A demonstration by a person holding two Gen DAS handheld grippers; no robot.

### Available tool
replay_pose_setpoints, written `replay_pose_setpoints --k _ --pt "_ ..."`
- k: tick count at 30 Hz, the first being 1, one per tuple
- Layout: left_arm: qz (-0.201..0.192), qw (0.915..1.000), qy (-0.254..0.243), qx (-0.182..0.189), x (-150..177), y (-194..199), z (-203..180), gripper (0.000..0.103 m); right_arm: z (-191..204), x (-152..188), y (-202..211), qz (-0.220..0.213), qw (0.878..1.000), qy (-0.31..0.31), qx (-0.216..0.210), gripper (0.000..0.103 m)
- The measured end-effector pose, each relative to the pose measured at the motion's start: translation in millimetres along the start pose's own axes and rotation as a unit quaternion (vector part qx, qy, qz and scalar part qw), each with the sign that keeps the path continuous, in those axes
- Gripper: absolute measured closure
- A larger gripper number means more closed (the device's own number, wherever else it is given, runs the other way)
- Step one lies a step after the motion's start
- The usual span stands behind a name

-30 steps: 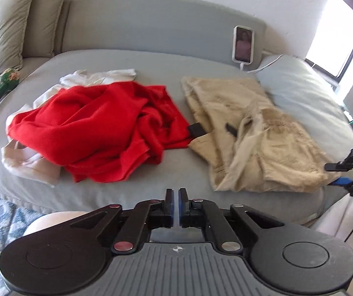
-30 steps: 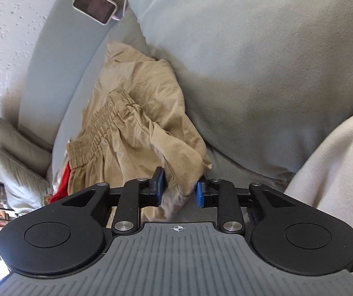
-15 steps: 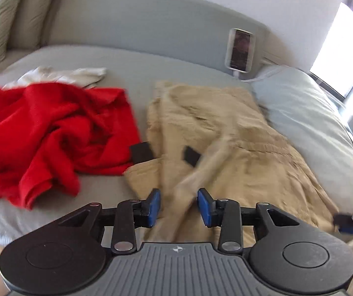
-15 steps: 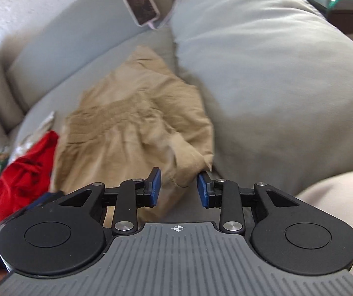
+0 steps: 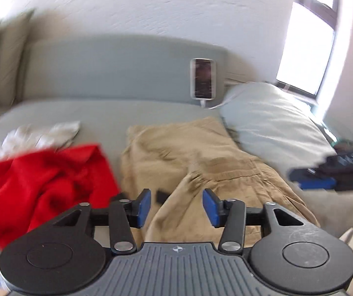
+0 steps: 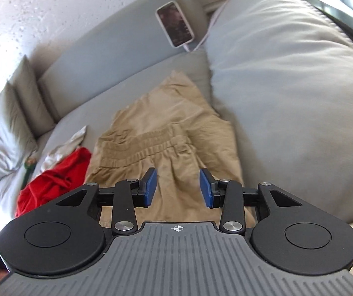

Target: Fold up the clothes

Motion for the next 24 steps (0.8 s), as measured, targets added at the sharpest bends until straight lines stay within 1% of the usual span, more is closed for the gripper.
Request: replay_pose_setpoints --k 1,2,4,6,7,8,9,10,11,12,13,14,15,17,18,21,23,24 --pt "-0.006 0.9997 -0.023 0.002 -6 -5 -8 0.055 4 -4 -10 0.005 1.0 0.009 -0.006 0.057" --pt "0.0 0.9997 -0.023 0.003 -9 -15 -8 0.056 8 -8 -19 0.011 1.0 0.017 -0.012 0.056" --pt "0.012 0.9996 -0.025 0.006 -15 -34 -9 0.057 9 -20 -38 0.014 1.0 0.025 -0.005 0.056" --pt "0.029 0.9988 -0.035 0.021 -19 -51 -12 0.062 6 -30 -58 0.028 0.999 0.02 -0.008 0.055" --pt "0.035 0.9981 -0.042 0.028 -19 -57 -14 0.062 6 -33 -68 0.033 0.999 0.022 -0.012 0.055" --pt "0.049 0.9972 -0.044 0.035 -16 -63 -16 0.064 6 -35 -77 0.037 0.999 0.024 -0.017 0.055" --pt "0.063 0.996 -0.046 0.043 -13 -70 -18 0.069 9 -35 -83 0.041 0.998 0.036 -0.015 0.055" --pt "0.077 0.9946 -0.048 0.05 -10 -76 -20 0.082 11 -33 -89 0.044 0.998 0.05 -0.012 0.055" --pt "0.09 0.9932 -0.049 0.056 -6 -81 -22 0.09 14 -32 -95 0.047 0.997 0.064 -0.009 0.056" --pt "0.095 0.9931 -0.038 0.058 -1 -84 -19 0.093 16 -31 -101 0.051 0.996 0.078 -0.006 0.059" --pt "0.098 0.9929 -0.029 0.06 3 -85 -17 0.095 19 -30 -107 0.054 0.994 0.092 -0.003 0.067" --pt "0.097 0.9933 -0.022 0.06 3 -83 -16 0.1 22 -29 -113 0.057 0.993 0.106 0.0 0.075" --pt "0.094 0.9937 -0.006 0.061 2 -77 -14 0.101 24 -27 -119 0.06 0.991 0.12 0.003 0.082" --pt "0.087 0.9939 0.026 0.062 0 -64 -10 0.102 39 -26 -109 0.033 0.987 0.157 0.001 0.084" --pt "0.08 0.9945 0.041 0.054 -1 -56 -8 0.102 50 -26 -102 0.018 0.984 0.18 -0.007 0.084" --pt "0.065 0.9935 0.088 0.031 -4 -35 2 0.102 81 -25 -80 -0.024 0.969 0.245 -0.037 0.084" --pt "0.075 0.9904 0.113 0.026 -1 -34 5 0.102 96 -23 -78 -0.029 0.96 0.275 -0.046 0.083" --pt "0.088 0.9888 0.117 0.03 2 -39 5 0.102 99 -21 -87 -0.017 0.958 0.284 -0.034 0.083"
Point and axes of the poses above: each gripper's, at about its wrist camera, not at the fingertips, and y roughly against the way its jaws point, z to its left, x to its underside, the point moved 4 cm from there along -y, roughly the way its jaws point, and after that the axes turned 14 degrees about -y, right-handed, at the moved point
